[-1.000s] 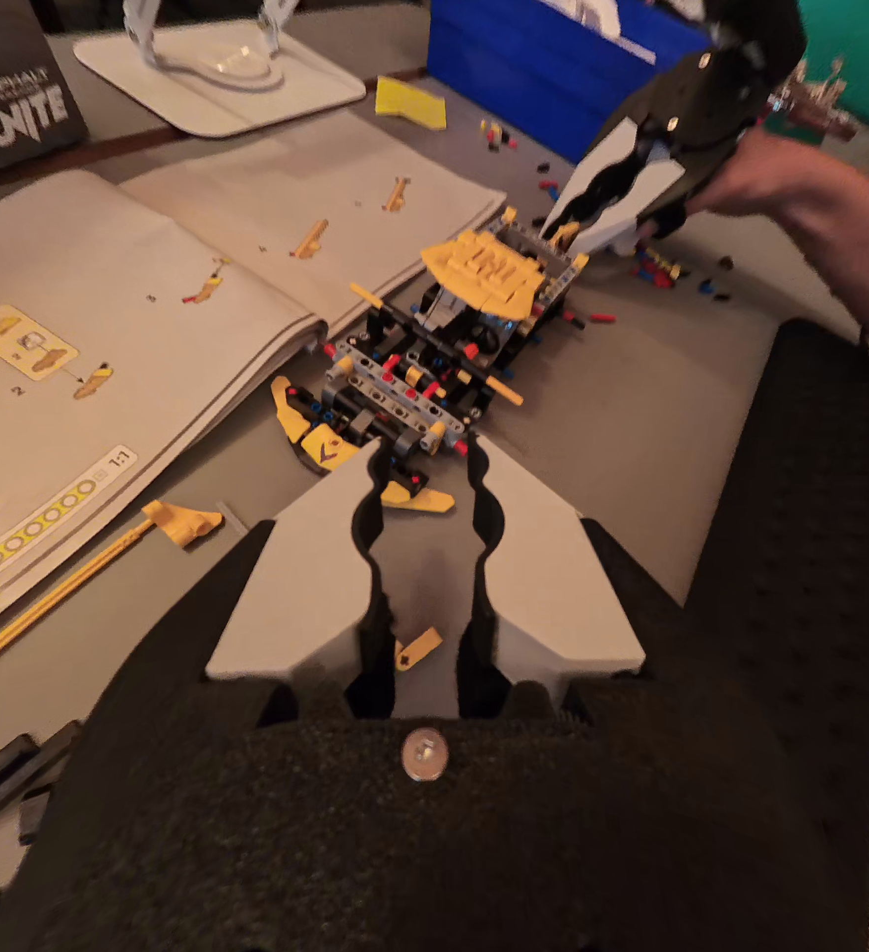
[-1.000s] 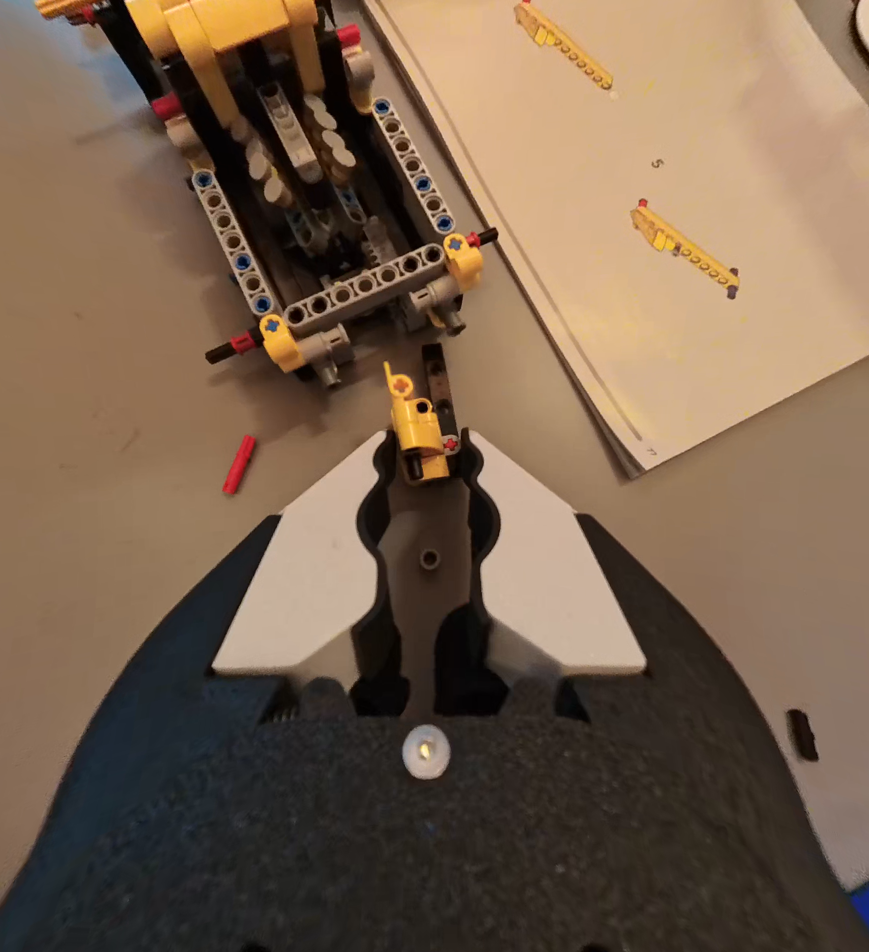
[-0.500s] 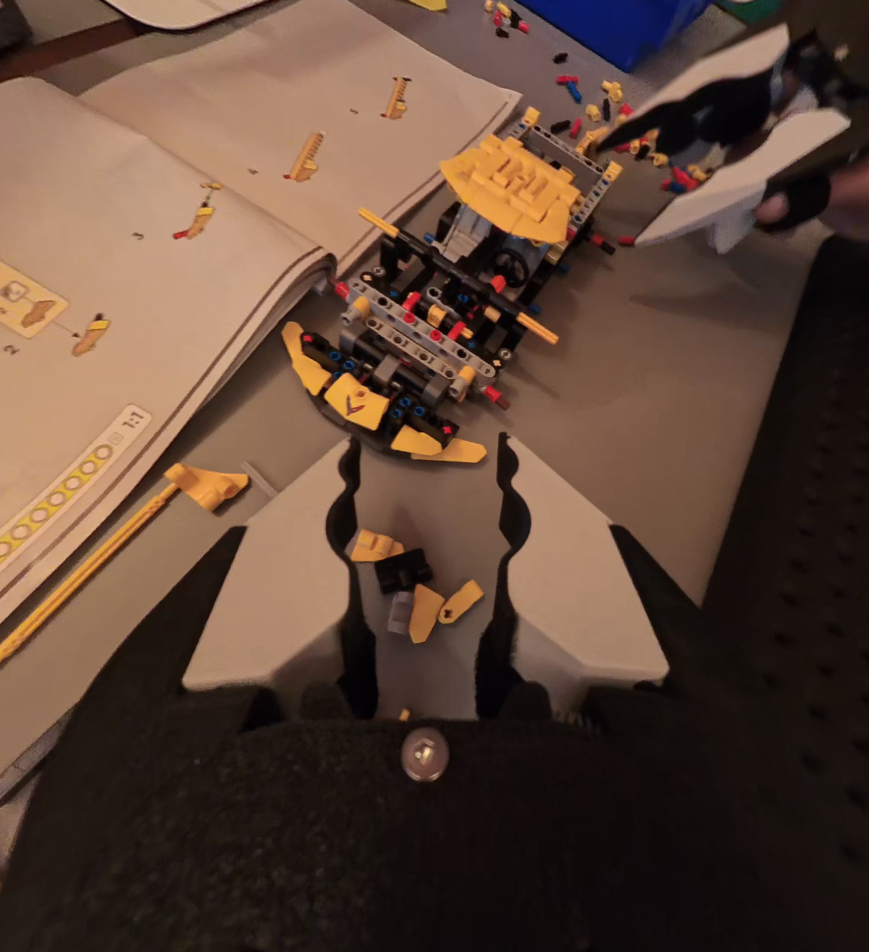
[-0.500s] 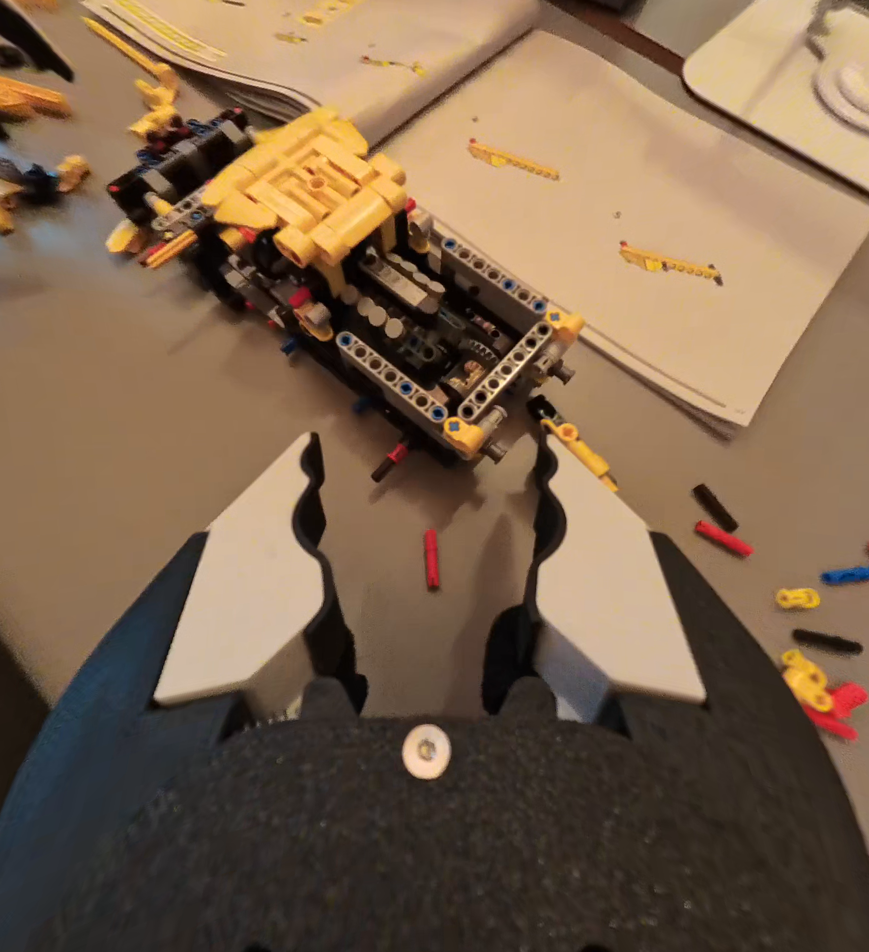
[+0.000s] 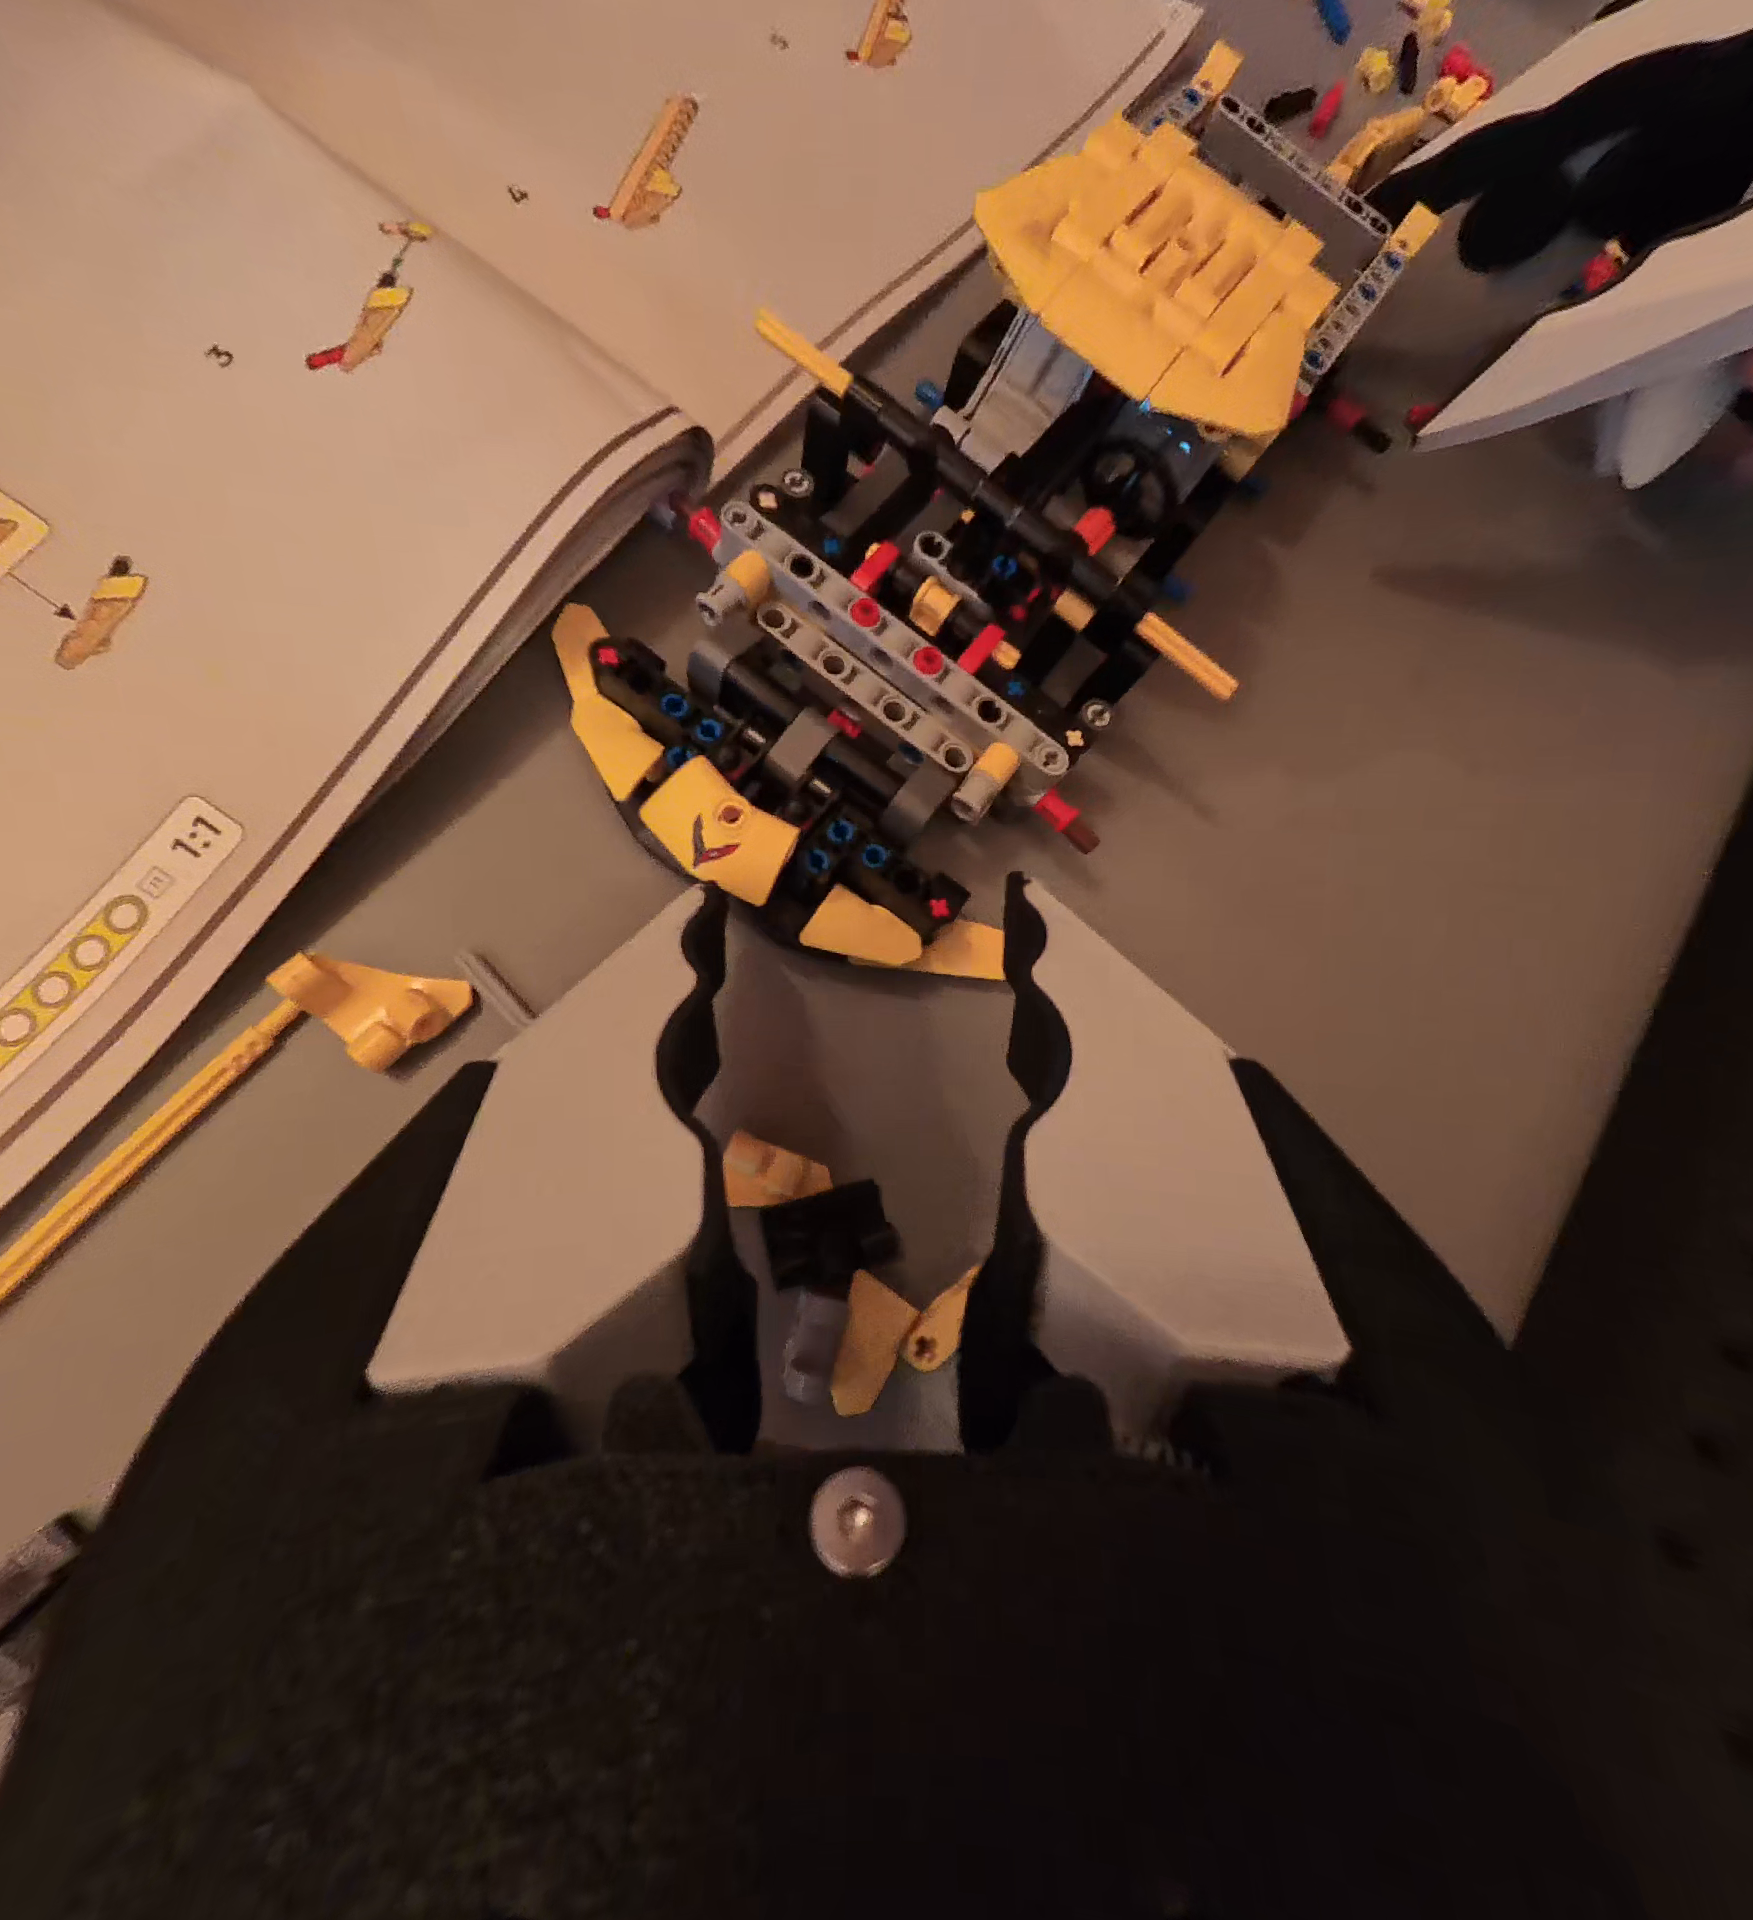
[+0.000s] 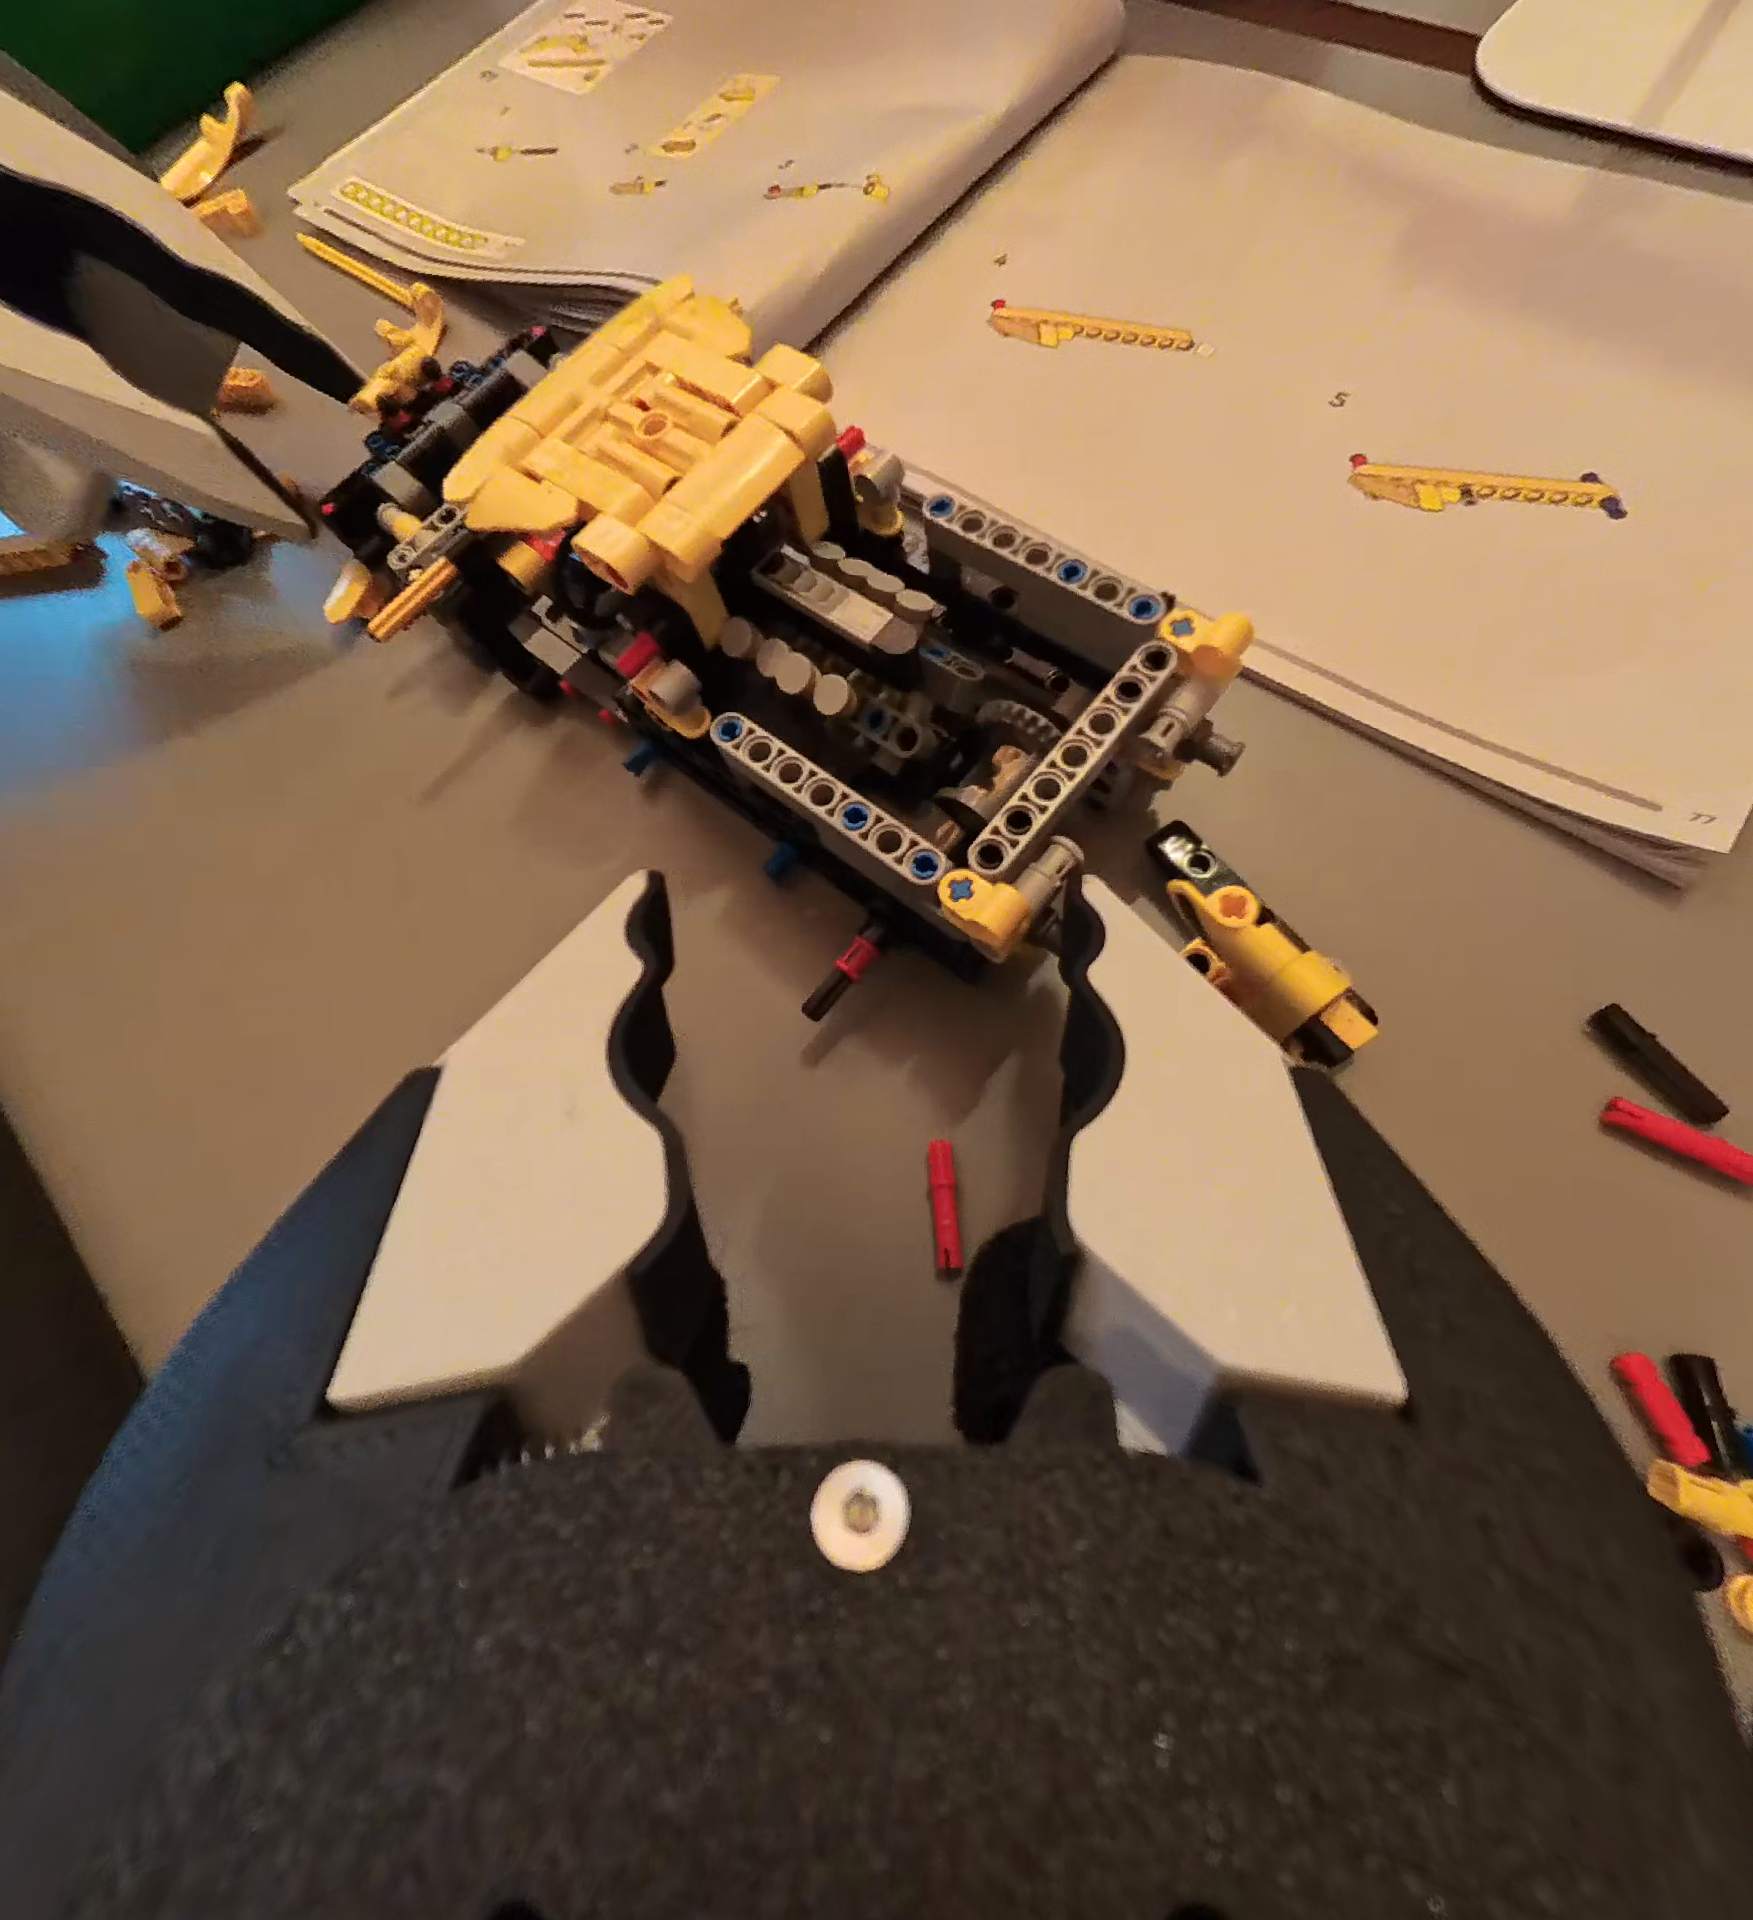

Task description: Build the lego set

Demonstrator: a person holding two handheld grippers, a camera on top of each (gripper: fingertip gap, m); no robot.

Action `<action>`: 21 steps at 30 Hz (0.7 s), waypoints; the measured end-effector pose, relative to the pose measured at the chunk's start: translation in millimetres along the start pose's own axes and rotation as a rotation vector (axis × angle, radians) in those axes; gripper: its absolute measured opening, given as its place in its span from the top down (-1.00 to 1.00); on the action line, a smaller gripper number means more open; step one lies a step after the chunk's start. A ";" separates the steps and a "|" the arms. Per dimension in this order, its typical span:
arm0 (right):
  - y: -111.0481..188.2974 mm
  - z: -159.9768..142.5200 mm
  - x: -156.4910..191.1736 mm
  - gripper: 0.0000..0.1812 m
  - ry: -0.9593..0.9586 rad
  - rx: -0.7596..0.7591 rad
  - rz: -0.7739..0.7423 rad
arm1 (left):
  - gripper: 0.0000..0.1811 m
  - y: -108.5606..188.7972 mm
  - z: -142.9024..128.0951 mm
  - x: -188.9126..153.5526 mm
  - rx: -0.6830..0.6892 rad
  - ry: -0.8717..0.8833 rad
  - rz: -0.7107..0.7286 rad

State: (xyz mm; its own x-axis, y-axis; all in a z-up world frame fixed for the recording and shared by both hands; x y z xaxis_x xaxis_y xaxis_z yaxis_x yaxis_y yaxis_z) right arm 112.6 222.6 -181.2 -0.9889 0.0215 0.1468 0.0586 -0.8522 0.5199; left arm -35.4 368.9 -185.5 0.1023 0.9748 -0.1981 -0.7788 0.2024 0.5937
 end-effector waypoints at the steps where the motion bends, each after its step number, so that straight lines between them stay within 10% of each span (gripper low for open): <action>1: 0.0 -0.7 0.4 0.18 0.001 0.007 0.003 | 0.40 0.3 -0.3 -1.5 -0.001 0.004 0.000; 13: -0.8 8.9 0.9 0.19 0.058 0.019 0.027 | 0.41 30.6 -13.5 -10.2 -0.083 0.107 0.002; 21: 36.3 18.1 -11.7 0.24 -0.054 -0.277 -0.150 | 0.41 83.6 6.2 125.8 -0.190 0.261 0.503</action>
State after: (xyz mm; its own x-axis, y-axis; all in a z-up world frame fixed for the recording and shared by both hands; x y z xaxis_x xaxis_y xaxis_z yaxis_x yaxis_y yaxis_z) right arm 128.7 200.8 -148.8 -0.9747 0.1789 0.1341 -0.1337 -0.9472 0.2914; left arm -83.8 509.0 -156.0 -0.4445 0.8865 -0.1287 -0.7917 -0.3215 0.5195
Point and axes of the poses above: each gripper's, where its closed fingertips meet, y back along the fingers, z out of its top, x = y × z across the jaws, the point moved 1 cm from there along y, back along the fingers, and after that the axes turned 5 degrees about -x, right-handed, at the moved point
